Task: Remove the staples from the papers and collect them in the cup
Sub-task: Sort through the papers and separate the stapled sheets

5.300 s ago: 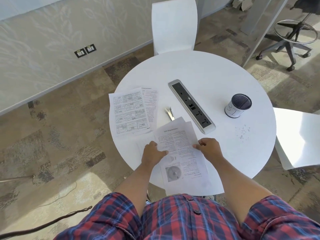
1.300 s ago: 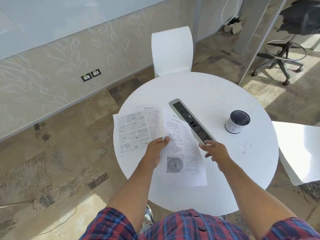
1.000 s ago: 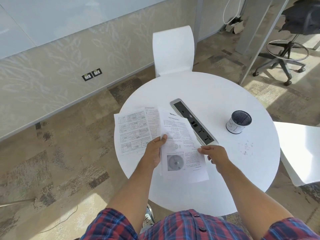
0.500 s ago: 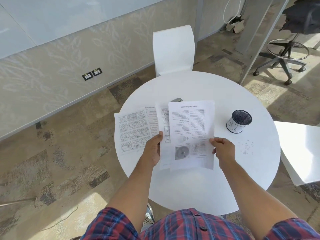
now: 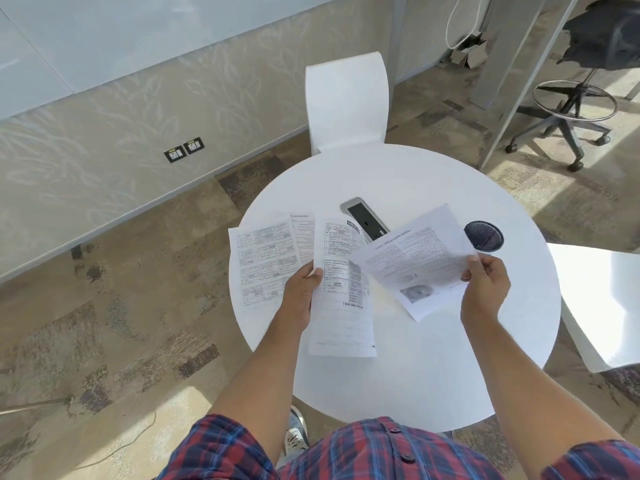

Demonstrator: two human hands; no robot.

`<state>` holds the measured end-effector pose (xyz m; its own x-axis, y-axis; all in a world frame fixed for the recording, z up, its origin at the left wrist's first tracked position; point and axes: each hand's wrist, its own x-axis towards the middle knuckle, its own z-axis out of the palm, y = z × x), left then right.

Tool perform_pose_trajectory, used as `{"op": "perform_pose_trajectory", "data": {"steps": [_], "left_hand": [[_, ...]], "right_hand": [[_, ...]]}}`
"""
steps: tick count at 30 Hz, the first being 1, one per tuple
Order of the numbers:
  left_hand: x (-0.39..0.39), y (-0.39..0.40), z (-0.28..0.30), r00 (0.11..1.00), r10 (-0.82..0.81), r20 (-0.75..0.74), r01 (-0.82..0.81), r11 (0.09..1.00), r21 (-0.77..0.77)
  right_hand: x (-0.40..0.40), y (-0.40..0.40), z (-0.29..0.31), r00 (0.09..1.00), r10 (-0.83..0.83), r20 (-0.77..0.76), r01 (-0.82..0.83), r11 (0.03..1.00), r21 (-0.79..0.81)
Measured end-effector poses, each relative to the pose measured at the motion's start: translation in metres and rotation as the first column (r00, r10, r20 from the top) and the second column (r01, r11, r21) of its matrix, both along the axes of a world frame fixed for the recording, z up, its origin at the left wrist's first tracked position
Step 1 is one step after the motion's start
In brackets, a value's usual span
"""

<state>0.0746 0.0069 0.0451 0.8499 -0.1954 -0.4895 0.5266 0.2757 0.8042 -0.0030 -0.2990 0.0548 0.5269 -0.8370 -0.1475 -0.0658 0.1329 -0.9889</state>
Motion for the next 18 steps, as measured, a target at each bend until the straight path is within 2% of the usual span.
{"op": "perform_pose_trajectory", "data": {"steps": [4, 9, 14, 18], "left_hand": [[0.005, -0.001, -0.003, 0.999, 0.039, -0.014, -0.037, 0.992, 0.122], [0.009, -0.012, 0.007, 0.996, -0.046, 0.070, 0.037, 0.991, 0.125], [0.010, -0.011, 0.015, 0.985, -0.124, 0.123, 0.110, 0.988, 0.112], [0.009, -0.013, 0.029, 0.987, -0.150, 0.058, 0.149, 0.988, 0.034]], "right_hand": [[0.001, 0.007, 0.006, 0.990, 0.140, -0.003, -0.139, 0.982, -0.125], [0.007, 0.026, 0.014, 0.941, 0.339, -0.008, -0.328, 0.904, -0.275], [0.014, 0.038, 0.024, 0.849, 0.527, -0.039, -0.479, 0.736, -0.478], [0.021, 0.044, 0.033, 0.771, 0.624, -0.131, -0.524, 0.504, -0.686]]}}
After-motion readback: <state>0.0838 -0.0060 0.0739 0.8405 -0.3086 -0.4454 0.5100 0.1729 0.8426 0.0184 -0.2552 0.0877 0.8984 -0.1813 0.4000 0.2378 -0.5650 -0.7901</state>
